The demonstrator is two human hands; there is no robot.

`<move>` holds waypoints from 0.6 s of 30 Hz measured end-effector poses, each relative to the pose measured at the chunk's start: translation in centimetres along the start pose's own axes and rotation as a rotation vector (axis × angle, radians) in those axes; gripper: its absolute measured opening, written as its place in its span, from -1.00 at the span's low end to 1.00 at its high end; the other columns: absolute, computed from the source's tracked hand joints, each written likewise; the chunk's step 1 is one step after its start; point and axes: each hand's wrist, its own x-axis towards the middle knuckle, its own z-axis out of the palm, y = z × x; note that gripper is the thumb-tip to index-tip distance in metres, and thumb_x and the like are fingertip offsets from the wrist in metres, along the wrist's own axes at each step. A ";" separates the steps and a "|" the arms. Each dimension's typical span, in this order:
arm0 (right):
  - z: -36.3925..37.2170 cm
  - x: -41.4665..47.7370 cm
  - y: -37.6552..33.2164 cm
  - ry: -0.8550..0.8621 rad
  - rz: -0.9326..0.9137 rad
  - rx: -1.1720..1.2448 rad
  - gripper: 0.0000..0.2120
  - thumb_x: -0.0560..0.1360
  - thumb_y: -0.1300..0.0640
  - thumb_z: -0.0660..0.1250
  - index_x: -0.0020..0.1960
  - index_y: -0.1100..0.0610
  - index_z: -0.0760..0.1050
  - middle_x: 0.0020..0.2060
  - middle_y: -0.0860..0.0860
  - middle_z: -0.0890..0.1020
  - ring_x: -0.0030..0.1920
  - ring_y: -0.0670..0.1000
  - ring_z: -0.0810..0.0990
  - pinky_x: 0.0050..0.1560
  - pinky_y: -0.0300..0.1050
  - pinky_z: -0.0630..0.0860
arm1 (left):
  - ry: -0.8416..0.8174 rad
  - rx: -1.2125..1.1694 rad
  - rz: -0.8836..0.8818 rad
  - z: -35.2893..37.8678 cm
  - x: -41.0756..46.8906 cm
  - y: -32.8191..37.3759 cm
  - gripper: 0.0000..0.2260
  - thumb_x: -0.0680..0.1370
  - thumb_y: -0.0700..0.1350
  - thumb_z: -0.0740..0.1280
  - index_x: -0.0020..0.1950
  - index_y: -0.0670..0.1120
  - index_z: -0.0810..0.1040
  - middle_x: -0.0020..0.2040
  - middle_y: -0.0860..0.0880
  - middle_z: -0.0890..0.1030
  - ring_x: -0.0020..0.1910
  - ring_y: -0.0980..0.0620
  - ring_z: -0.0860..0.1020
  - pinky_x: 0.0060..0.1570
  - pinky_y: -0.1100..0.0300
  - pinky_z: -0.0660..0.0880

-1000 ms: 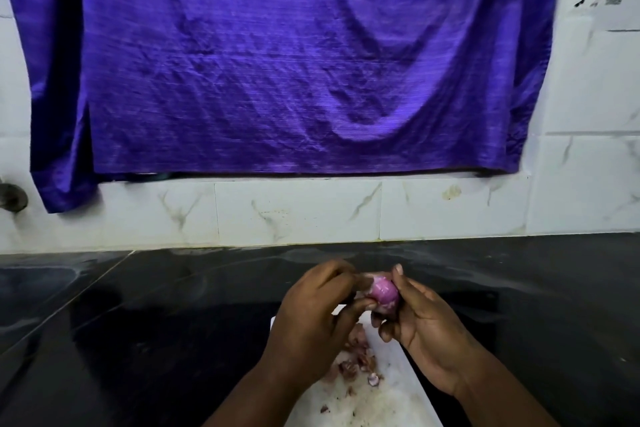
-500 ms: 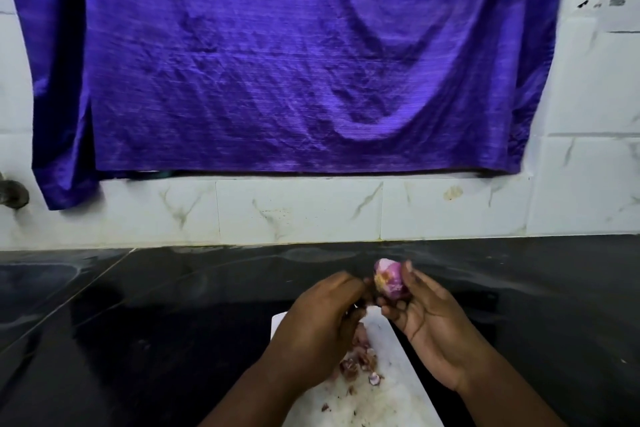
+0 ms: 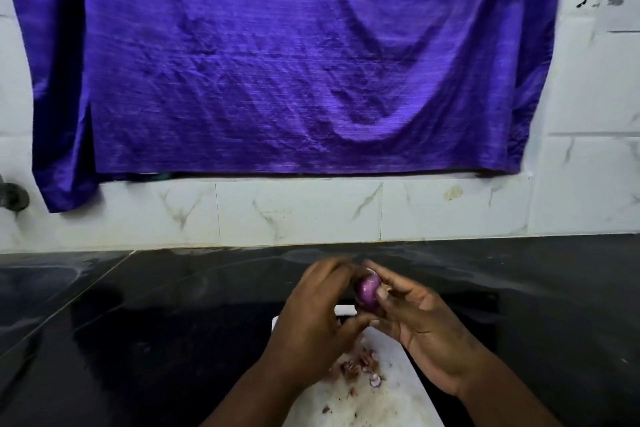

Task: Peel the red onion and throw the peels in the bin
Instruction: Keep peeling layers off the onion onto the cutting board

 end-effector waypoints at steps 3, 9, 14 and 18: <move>0.0 -0.1 0.1 0.000 -0.025 -0.059 -0.51 0.45 0.25 0.46 0.37 0.08 0.56 0.23 0.13 0.69 0.23 0.09 0.68 0.07 -0.07 0.67 | 0.024 -0.034 -0.020 -0.2 0.0 0.1 -0.66 0.49 -0.01 0.58 0.20 0.10 0.56 0.14 0.25 0.53 0.18 0.16 0.53 0.12 0.38 0.47; 0.0 0.0 0.1 0.061 -0.103 -0.167 -0.35 0.13 -0.04 0.73 0.19 0.05 0.68 0.16 0.16 0.72 0.11 0.12 0.69 -0.04 -0.05 0.65 | -0.001 -0.189 -0.110 -0.3 0.0 0.3 -0.67 0.44 -0.07 0.63 0.05 0.11 0.52 0.02 0.19 0.56 0.05 0.10 0.58 -0.04 0.39 0.50; 0.0 0.0 0.1 0.045 -0.095 -0.182 -0.34 0.16 -0.07 0.72 0.20 0.07 0.67 0.15 0.19 0.71 0.12 0.18 0.71 0.03 0.04 0.65 | -0.063 -0.236 -0.171 -0.6 0.0 0.1 -0.65 0.44 -0.05 0.63 -0.02 0.16 0.47 -0.02 0.17 0.55 -0.05 0.09 0.54 -0.11 0.25 0.55; 0.1 -0.1 0.0 0.030 -0.081 -0.177 -0.30 0.16 -0.11 0.71 0.23 0.10 0.66 0.16 0.20 0.71 0.15 0.23 0.70 0.05 0.09 0.66 | -0.115 -0.243 -0.198 -0.8 0.0 0.4 -0.67 0.47 -0.05 0.60 -0.02 0.15 0.46 -0.01 0.17 0.55 -0.05 0.18 0.53 -0.15 0.32 0.53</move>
